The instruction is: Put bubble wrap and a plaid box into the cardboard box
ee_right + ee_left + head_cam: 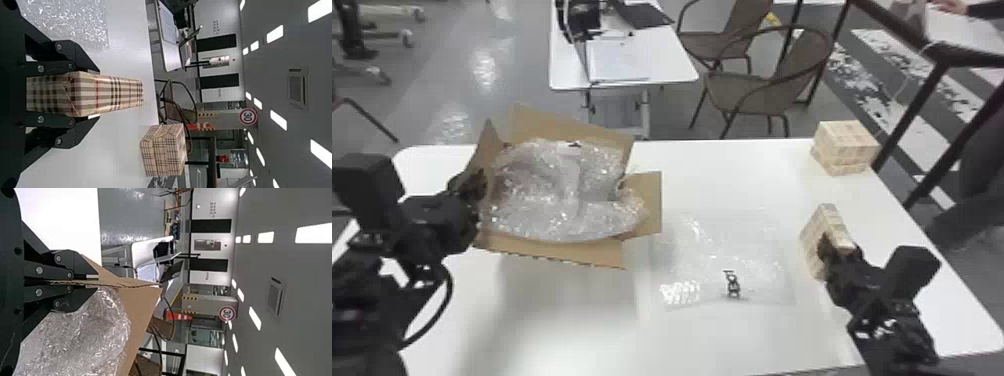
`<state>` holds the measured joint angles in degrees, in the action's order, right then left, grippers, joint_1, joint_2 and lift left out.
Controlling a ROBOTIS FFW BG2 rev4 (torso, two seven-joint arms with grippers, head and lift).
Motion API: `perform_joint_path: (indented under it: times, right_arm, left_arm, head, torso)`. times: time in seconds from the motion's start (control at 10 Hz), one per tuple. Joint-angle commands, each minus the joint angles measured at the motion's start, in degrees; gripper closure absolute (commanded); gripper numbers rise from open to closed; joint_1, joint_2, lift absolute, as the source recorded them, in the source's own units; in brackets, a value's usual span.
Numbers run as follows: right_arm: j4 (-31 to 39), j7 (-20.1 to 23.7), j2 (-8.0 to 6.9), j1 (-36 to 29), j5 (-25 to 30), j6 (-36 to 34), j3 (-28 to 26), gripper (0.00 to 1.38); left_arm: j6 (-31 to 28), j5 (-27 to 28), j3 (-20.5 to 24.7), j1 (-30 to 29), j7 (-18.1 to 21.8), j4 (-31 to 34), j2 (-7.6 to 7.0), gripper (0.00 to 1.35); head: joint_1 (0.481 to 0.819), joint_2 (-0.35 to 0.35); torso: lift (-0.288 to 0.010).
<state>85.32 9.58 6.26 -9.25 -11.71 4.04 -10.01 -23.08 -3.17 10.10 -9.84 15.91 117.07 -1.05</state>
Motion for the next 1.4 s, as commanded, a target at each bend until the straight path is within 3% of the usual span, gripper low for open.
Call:
perform_joint_path:
  times: [0.0,0.3,0.6,0.9,1.3]
  right_arm:
    - [0.1,0.0,-0.29,-0.1,0.0,0.0,0.0,1.03]
    - [3.4,0.0,-0.55,-1.4,-1.3,0.1,0.0,1.05]
    - [19.5,0.0,-2.22,-3.2,1.2,-9.8,0.0,1.05]
    - [26.0,1.8,-2.4,-1.1,-1.9,-15.9,1.7,1.05]
    - [23.7,2.6,1.12,6.5,-9.0,-16.0,11.2,1.05]
  left_arm:
    - [0.1,-0.1,0.0,0.0,0.0,-0.1,0.0,1.22]
    - [0.1,-0.1,-0.1,-0.1,0.0,-0.2,0.0,1.22]
    - [0.1,0.0,-0.2,0.1,0.0,-0.3,0.0,1.22]
    - [0.1,0.0,-0.7,0.5,0.0,-0.7,-0.18,1.22]
    - [0.3,0.0,-1.6,1.4,0.0,-1.7,-0.44,1.22]
  head:
    - [0.695,-0.074]
    - [0.695,-0.071]
    - [0.695,-0.059]
    - [0.695,-0.037]
    - [0.646,0.034]
  torso:
    - [-0.11]
    - [-0.11]
    - [-0.11]
    - [-0.11]
    - [-0.11]
